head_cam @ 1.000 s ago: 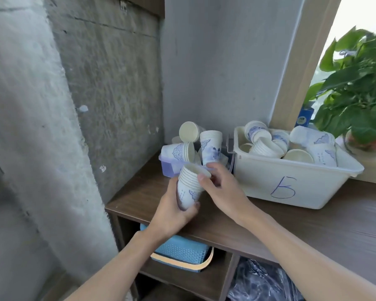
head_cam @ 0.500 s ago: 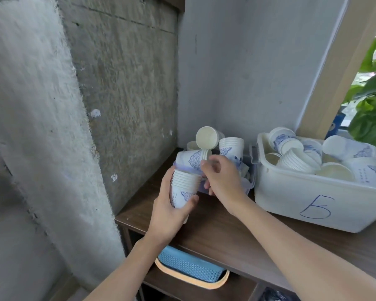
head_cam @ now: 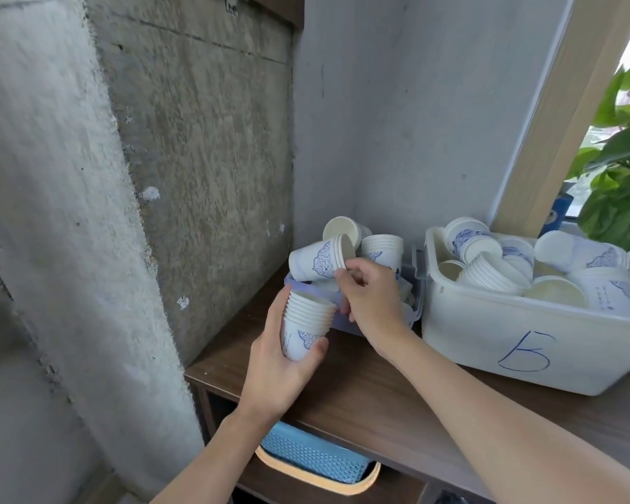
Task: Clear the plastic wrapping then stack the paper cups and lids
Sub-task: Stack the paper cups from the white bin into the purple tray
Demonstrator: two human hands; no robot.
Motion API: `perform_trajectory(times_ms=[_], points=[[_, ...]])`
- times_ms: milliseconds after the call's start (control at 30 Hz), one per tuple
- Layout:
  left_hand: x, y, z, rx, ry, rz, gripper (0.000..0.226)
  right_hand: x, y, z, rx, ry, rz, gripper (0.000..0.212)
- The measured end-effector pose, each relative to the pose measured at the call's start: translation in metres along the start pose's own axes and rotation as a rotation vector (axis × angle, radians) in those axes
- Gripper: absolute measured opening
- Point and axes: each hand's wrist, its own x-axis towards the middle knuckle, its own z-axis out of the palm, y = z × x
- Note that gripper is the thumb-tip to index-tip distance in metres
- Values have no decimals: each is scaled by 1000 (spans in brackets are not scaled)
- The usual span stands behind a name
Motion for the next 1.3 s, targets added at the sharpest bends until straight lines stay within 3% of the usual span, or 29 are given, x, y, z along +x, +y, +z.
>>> perform_trajectory(times_ms=[133, 267, 467, 633, 933, 1033, 1133, 1300], points=[[-1, 1, -1, 23, 7, 2, 79, -3, -6, -21, -11, 39, -135, 7], [0, -8, 1, 39, -8, -34, 74, -10, -18, -46, -6, -8, -214, 16], [-3, -6, 2, 77, -47, -37, 70, -16, -22, -54, -97, -230, -174, 6], [-4, -4, 2, 59, -52, -26, 68, -18, -17, -46, -108, -265, -68, 8], [-3, -3, -1, 44, -19, 47, 88, -19, -14, -28, -320, -413, -134, 19], [-1, -6, 0, 54, -17, 45, 89, -7, -13, -27, -246, -244, -118, 20], [-1, -8, 1, 58, -23, 34, 88, 12, -15, -31, -277, -10, -159, 36], [-1, -11, 2, 58, -13, 18, 88, 33, -7, -35, -452, -30, -116, 57]])
